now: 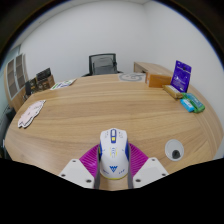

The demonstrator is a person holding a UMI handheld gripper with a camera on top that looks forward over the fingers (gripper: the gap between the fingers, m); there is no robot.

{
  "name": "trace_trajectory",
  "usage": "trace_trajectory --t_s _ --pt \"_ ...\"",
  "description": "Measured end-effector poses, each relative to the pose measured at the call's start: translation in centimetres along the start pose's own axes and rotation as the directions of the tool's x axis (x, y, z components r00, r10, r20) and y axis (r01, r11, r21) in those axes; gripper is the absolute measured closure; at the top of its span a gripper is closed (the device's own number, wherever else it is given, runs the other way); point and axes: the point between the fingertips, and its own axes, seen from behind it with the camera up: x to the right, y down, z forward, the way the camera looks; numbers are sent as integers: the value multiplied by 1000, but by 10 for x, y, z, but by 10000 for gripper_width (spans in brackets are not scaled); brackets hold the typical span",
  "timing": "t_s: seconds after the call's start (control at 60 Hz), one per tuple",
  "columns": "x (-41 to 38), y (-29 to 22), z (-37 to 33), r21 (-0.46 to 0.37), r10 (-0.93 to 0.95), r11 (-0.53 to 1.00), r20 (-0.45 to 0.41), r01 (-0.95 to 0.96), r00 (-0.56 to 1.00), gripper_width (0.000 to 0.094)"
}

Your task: Arrange mouse

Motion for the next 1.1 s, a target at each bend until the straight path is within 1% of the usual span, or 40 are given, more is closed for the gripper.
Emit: trace_trajectory --t_s 0.067,0.083,0.117,0.167,0.217,0.333,0.45,0.533,0.617,0.683,0.833,0.85,0.883,0.917,0.95,1.0,1.083,1.1 --pt "-1 -2 0 -29 25 999 -15 -25 1000 576" --pt "-2 -4 0 -31 38 999 -18 -38 999 590" --pt "-12 -9 0 -37 70 997 -6 -70 998 596" --pt "-29 -22 -2 -24 106 994 1 -106 994 597" --pt "-53 -38 -2 -4 94 996 -1 -94 996 596" --pt "-148 -82 6 33 97 994 68 -100 993 597" --pt "-258 -114 36 50 31 998 109 -36 994 597" --pt "-336 -122 65 28 13 999 142 -17 990 599" --pt "-387 -125 93 -10 2 1000 122 -1 993 597" --pt "-419 -128 111 -19 -3 1000 109 5 994 597" --pt "-457 -127 139 -62 25 998 67 -20 997 593" --pt "-459 -125 141 -66 22 998 64 -18 998 575" --pt "-461 -118 145 -86 12 996 56 -8 998 575" --pt "-461 -104 149 -133 1 991 47 5 999 555" --pt "-461 -110 151 -97 -21 995 38 25 999 533" --pt "-460 -108 151 -101 -60 993 26 62 998 484" --pt "-461 -105 148 -135 -85 987 32 88 996 406" --pt "-462 -103 147 -146 -85 985 36 90 996 370"
